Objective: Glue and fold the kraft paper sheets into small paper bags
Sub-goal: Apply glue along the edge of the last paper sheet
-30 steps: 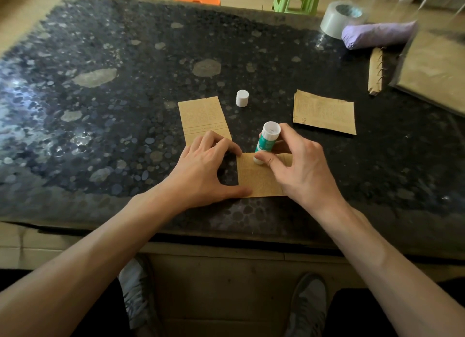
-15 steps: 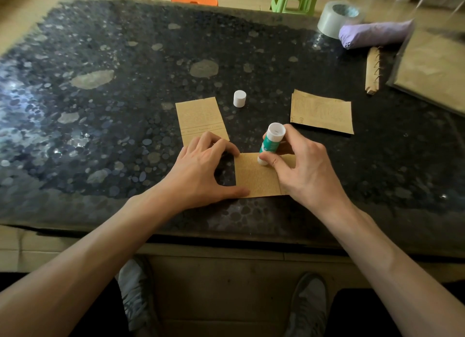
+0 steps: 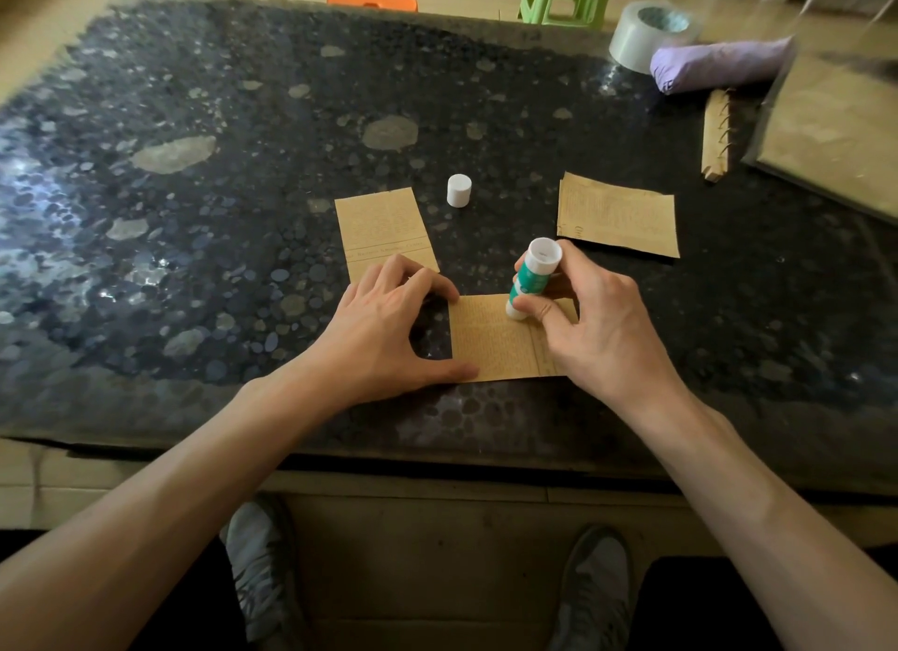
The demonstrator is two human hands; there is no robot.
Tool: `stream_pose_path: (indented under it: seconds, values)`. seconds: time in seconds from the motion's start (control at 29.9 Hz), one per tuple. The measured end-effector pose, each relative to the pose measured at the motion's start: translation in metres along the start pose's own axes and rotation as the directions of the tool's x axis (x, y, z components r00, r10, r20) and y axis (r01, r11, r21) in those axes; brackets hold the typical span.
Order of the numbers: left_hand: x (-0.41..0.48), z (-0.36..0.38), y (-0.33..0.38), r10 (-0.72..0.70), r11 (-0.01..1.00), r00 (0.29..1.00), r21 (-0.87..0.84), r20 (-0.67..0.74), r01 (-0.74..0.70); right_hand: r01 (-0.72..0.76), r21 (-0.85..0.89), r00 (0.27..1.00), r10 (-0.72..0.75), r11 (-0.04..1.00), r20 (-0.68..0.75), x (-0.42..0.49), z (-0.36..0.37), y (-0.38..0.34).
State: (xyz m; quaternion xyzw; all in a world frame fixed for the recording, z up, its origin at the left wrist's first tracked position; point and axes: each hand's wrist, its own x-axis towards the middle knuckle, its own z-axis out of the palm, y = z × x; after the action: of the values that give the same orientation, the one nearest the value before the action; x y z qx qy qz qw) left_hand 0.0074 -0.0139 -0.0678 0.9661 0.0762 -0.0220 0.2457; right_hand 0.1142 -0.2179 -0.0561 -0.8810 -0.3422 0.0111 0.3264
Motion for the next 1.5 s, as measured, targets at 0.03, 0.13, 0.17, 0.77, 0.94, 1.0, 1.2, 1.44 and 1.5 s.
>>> stream_pose_path:
  seconds: [0.03,0.13,0.17,0.77,0.94,1.0,1.2,1.44,1.5]
  values:
    - [0.000,0.000,0.000,0.000,1.000,1.000,0.001,0.001,0.000,-0.002,0.005,1.000,0.002,1.000,0.008,0.000,0.000,0.000]
    - [0.000,0.000,0.001,-0.002,1.000,1.000,-0.001,0.001,0.002,-0.006,0.004,1.000,0.006,1.000,0.013,-0.001,-0.002,0.002]
    - [-0.001,-0.001,0.001,-0.003,1.000,1.000,-0.001,0.002,0.003,-0.007,-0.005,1.000,0.007,1.000,0.004,-0.001,-0.002,0.002]
    - [-0.001,0.000,0.000,0.000,1.000,1.000,-0.008,-0.011,0.000,-0.012,-0.018,1.000,0.011,1.000,-0.025,-0.008,-0.011,0.010]
    - [-0.001,0.000,0.000,0.004,1.000,1.000,-0.012,-0.012,-0.004,-0.012,-0.011,0.999,0.012,1.000,-0.034,-0.009,-0.012,0.012]
    - [-0.001,0.000,-0.001,0.007,1.000,1.000,-0.012,-0.011,-0.007,-0.015,-0.004,1.000,0.015,1.000,-0.024,-0.009,-0.012,0.014]
    - [-0.001,0.001,-0.002,0.013,1.000,1.000,-0.012,-0.019,-0.013,-0.039,-0.029,0.999,0.038,0.999,-0.028,-0.008,-0.017,0.018]
    - [-0.001,0.001,-0.002,0.020,1.000,1.000,-0.009,-0.021,-0.020,-0.044,-0.051,0.998,0.042,0.998,-0.044,-0.009,-0.019,0.020]
    - [-0.001,0.001,-0.002,0.020,1.000,1.000,-0.014,-0.020,-0.020,-0.043,-0.046,0.998,0.041,0.998,-0.046,-0.009,-0.020,0.020]
